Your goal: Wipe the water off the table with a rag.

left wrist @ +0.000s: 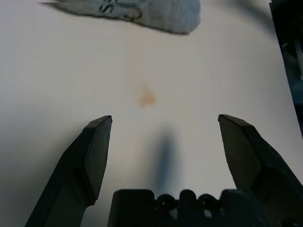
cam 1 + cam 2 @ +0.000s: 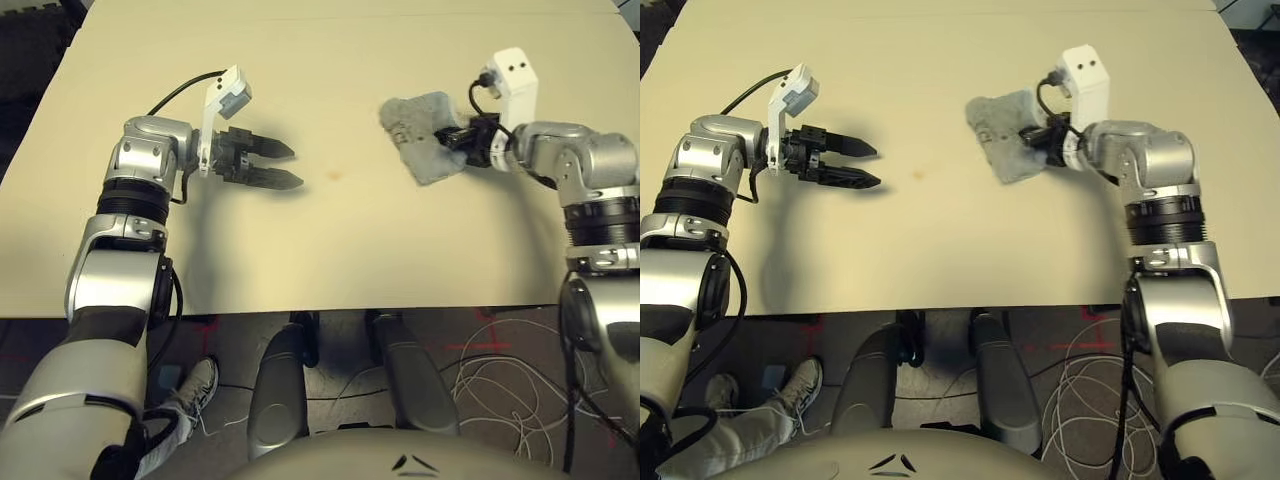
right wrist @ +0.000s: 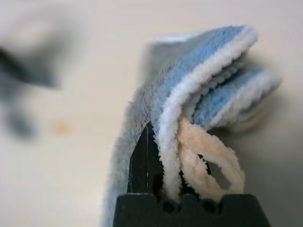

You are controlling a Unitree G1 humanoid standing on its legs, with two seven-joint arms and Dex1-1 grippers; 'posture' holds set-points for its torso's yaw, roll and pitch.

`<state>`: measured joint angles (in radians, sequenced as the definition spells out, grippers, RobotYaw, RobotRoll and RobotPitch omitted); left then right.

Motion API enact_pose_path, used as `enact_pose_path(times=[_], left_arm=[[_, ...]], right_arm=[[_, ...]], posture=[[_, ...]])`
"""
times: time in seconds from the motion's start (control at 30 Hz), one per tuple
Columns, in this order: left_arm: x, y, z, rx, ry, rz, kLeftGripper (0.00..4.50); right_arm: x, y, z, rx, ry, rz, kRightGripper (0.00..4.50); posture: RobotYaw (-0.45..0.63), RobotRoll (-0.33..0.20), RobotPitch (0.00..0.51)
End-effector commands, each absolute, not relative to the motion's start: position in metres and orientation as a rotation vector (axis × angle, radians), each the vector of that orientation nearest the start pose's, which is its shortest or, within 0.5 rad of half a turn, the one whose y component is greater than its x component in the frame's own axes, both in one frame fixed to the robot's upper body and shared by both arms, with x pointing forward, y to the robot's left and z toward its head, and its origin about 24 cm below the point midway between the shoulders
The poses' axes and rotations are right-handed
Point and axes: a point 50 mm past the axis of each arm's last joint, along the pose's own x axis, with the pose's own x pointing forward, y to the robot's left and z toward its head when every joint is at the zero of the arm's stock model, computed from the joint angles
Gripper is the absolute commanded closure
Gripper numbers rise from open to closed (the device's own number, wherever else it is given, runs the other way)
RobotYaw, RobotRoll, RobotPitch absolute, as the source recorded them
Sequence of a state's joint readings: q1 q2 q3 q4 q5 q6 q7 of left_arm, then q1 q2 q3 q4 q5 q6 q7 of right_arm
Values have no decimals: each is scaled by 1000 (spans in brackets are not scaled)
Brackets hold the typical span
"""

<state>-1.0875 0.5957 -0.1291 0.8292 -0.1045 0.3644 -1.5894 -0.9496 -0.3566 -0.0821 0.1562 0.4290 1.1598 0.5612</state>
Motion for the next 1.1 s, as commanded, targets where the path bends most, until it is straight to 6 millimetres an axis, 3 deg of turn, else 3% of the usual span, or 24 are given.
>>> enact_pose_path(times=[0.03, 0.27, 0.5, 0.77, 1.1], left_arm=[[359, 202, 208, 267, 417, -1373, 0], [352, 202, 212, 255, 431, -1407, 0], [349, 204, 209, 242, 445, -1416, 0], [350, 204, 207, 237, 450, -1411, 0], [352, 203, 206, 237, 450, -1407, 0]], right_arm=[[330, -96, 233, 165, 378, 910, 4457], [312, -50, 229, 237, 453, 1020, 4457], [317, -38, 203, 245, 533, 986, 4457], [349, -82, 177, 204, 579, 678, 4457], [365, -154, 185, 88, 512, 414, 4457]], posture=[[-206, 0, 309], [-205, 0, 307], [-198, 0, 306], [-200, 0, 310], [-205, 0, 309]])
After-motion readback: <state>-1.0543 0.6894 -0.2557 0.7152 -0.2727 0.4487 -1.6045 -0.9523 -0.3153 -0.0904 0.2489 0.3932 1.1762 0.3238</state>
